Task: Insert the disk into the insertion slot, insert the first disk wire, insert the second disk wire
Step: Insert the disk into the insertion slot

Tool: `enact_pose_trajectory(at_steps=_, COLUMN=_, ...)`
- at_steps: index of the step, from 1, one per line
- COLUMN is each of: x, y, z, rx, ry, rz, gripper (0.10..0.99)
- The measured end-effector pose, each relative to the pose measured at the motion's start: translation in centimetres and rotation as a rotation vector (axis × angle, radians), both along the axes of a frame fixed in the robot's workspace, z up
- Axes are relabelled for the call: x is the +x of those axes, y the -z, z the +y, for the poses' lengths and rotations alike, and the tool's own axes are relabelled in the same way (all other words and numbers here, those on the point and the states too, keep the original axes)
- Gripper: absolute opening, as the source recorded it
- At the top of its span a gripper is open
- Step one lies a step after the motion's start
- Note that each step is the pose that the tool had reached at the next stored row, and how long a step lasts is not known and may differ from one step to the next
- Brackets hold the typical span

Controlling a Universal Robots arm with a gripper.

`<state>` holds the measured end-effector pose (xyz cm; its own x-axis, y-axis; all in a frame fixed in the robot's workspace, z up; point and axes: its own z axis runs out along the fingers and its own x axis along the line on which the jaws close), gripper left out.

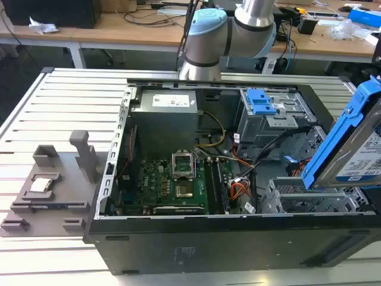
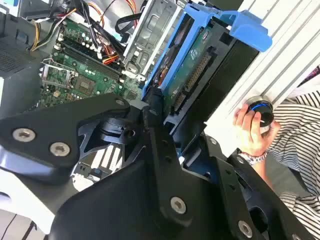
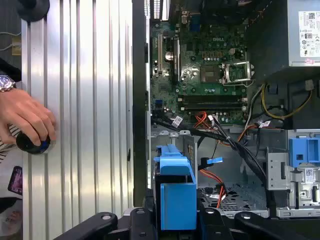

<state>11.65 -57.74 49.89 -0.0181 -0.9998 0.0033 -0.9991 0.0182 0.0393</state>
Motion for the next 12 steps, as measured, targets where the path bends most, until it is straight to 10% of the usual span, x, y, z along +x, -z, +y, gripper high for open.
enact_pose_trajectory(at_steps=12, x=-0.33, y=0.92, z=0.0, rx=0.0, ry=0.0, rz=0.0, gripper=0.361)
